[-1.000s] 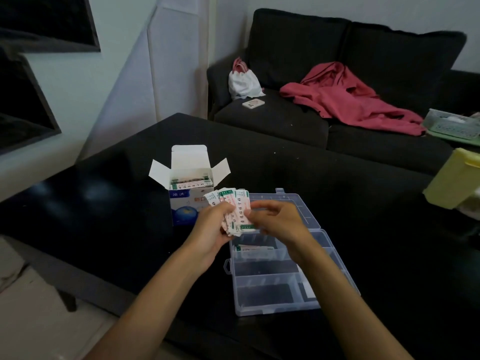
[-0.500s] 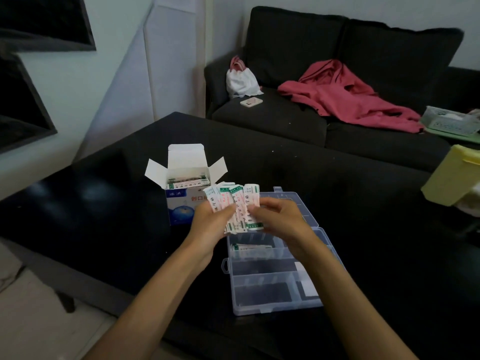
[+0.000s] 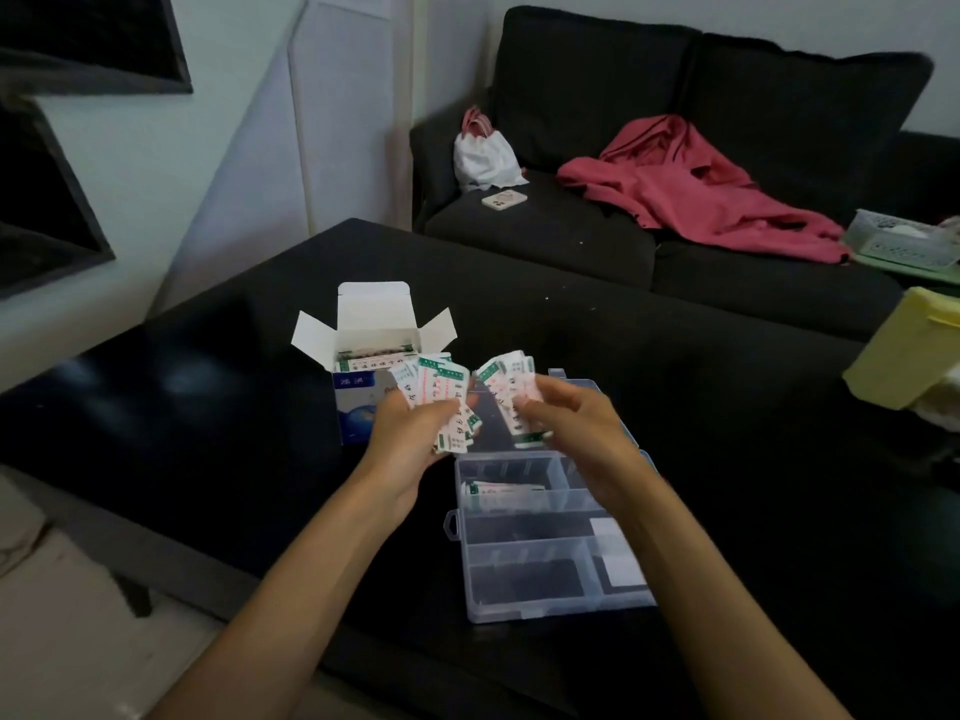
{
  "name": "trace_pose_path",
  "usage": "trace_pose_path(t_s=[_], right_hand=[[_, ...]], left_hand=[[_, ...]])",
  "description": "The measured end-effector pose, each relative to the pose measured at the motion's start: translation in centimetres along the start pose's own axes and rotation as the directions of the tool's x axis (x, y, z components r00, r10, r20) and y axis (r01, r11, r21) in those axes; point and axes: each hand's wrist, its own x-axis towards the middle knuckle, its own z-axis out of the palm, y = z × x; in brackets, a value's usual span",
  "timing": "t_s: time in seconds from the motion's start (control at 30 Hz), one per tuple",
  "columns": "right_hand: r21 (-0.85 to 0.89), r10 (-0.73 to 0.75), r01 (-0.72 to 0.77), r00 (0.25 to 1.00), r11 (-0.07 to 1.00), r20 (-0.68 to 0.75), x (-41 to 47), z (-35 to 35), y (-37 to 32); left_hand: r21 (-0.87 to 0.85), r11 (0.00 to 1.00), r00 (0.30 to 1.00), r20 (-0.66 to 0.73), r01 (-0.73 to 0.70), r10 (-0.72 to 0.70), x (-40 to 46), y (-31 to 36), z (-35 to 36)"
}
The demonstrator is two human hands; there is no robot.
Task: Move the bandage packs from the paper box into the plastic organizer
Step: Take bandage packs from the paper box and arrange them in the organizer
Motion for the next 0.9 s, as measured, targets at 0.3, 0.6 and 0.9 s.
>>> trace_pose_path(t_s=[0.3,0.6,0.9], right_hand=[[-0.722,0.010,0.339,0.902,0.603,0.432,0.3,-1.4,1.6],[-0.799,-0.148,0.376,0.926,0.469,0.348,0.7,-0.2,2.2],[-0.862,-0.151,0.369,0.929,0.346,0.337,1.1,-0.2,2.6]], left_hand=[[-0.017,0.999,0.996,-0.080,-0.043,0.041,0.4,0.9,-1.7],[-0.018,1.000,0.996,-0.089,-0.010,0.008,0.7,0.8,-1.6],[-0.069,0.997,0.999,-0.011,0.044,-0.045,0.6,0.8,-1.5]])
